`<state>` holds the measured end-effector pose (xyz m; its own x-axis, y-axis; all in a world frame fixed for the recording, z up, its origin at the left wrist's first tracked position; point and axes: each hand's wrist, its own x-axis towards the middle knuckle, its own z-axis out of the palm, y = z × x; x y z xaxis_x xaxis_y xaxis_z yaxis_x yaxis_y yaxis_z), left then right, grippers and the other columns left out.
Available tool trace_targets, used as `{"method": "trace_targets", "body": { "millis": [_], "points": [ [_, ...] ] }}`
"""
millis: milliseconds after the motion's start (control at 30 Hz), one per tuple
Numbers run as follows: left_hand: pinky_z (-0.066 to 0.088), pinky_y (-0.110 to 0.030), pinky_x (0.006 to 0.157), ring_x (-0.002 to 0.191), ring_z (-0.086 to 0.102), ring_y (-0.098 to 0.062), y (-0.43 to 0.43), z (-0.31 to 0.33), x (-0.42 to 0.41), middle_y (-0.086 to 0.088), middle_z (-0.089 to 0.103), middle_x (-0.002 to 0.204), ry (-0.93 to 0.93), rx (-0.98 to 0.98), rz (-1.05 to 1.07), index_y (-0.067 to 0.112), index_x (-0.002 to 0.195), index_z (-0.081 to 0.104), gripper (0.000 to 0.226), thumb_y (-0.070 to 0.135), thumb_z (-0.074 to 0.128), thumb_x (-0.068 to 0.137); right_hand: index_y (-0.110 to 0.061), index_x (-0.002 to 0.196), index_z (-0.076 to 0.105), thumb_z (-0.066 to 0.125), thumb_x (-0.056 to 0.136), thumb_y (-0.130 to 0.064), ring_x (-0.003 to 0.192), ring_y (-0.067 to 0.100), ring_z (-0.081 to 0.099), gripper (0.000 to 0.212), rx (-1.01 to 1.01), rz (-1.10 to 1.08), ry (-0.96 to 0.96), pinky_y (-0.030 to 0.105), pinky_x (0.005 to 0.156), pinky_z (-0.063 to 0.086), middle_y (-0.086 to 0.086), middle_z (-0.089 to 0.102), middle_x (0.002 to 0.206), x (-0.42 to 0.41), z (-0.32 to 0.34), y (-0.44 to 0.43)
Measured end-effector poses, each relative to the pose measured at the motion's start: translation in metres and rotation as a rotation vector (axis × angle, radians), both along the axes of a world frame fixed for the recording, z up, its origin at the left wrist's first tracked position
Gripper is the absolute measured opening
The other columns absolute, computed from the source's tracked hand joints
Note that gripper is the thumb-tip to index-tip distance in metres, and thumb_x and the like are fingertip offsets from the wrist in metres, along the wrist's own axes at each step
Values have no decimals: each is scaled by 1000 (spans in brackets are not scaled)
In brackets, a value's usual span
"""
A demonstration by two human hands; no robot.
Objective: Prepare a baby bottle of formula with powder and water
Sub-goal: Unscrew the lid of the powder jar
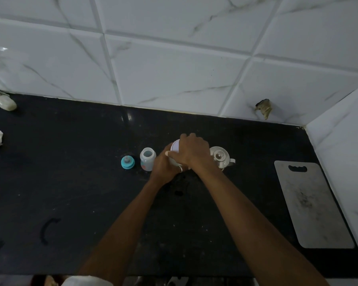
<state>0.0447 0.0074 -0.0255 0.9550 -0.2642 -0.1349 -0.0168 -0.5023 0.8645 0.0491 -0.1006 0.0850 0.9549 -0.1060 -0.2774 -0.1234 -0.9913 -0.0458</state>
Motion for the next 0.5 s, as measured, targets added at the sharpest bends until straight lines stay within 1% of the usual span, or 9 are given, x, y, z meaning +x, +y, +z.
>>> {"method": "trace_targets", "body": {
  "millis": [33,67,133,167,233,267,300,400,500],
  "points": [
    [37,-7,93,127,57,-14,1,-1,0,-1,62,138,10,-4,-4,18,146,46,83,25,86,74,-10,139,49,62,88,-66,116,33,60,77,8,1,7,40,88,48,16,56,133,0,-2,1],
    [37,-12,99,131,54,-14,1,0,0,-1,59,142,9,-8,-8,18,149,42,87,21,87,75,-10,139,48,64,88,-62,116,33,60,74,22,4,12,39,88,48,16,55,133,-1,-3,2],
    [39,-18,103,134,53,-17,1,0,1,-3,56,146,11,-7,-12,17,152,39,92,20,88,74,-12,140,47,68,88,-54,118,34,58,71,55,13,8,39,88,48,16,53,135,-2,-4,2],
    [38,-15,101,134,53,-16,1,0,1,-4,56,146,10,-2,-12,16,152,39,93,20,89,74,-13,141,46,69,87,-52,119,34,56,71,68,19,1,39,89,48,15,52,136,-3,-3,2],
    [32,0,91,130,52,-11,2,-2,2,-3,56,145,6,2,-7,15,151,40,92,19,89,74,-14,143,44,70,86,-50,122,34,54,72,87,30,-15,40,90,48,14,50,139,-4,1,1],
    [31,4,88,128,50,-8,2,-2,2,-1,56,143,2,-3,-4,15,150,40,91,19,89,74,-15,145,43,70,86,-50,124,34,52,73,94,32,-24,40,90,48,14,49,140,-5,3,0],
    [30,4,88,126,49,-6,2,-3,1,3,55,141,-4,-2,-4,15,150,40,90,21,89,75,-16,146,42,70,87,-50,126,34,51,74,102,30,-32,40,91,48,13,48,142,-6,6,-2],
    [35,-15,102,128,47,-3,0,-4,3,13,51,136,-17,48,-20,20,149,41,83,27,85,80,-17,147,40,69,87,-49,129,34,48,74,124,15,-51,42,91,48,13,45,144,-15,13,-8],
    [44,-19,100,119,59,-6,-1,-5,4,10,61,130,-21,44,-31,26,143,48,71,15,82,81,-18,148,39,69,87,-46,128,34,46,73,153,-13,-79,40,88,45,13,44,143,-32,17,-17]
  ]
}}
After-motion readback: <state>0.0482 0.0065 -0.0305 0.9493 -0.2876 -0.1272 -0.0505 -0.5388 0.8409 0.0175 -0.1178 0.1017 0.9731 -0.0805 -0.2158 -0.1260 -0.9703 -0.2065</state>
